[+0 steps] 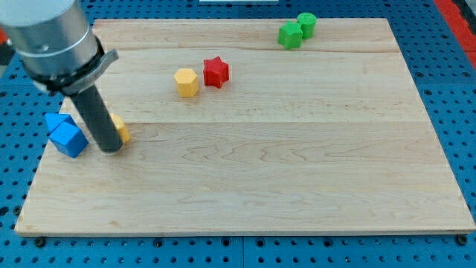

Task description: Place the blue cube bottom to the green circle

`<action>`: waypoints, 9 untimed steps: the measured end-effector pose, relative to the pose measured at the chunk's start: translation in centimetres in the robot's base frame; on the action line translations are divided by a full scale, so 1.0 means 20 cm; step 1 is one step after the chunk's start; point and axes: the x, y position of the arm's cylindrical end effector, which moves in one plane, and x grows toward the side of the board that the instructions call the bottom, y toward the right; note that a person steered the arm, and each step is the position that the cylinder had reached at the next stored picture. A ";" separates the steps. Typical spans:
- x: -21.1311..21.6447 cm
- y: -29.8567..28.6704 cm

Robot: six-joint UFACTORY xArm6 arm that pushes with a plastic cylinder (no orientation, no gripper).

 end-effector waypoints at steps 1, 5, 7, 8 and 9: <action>-0.22 0.11; 0.13 -0.21; -0.29 -0.18; -0.41 -0.03; -0.46 0.17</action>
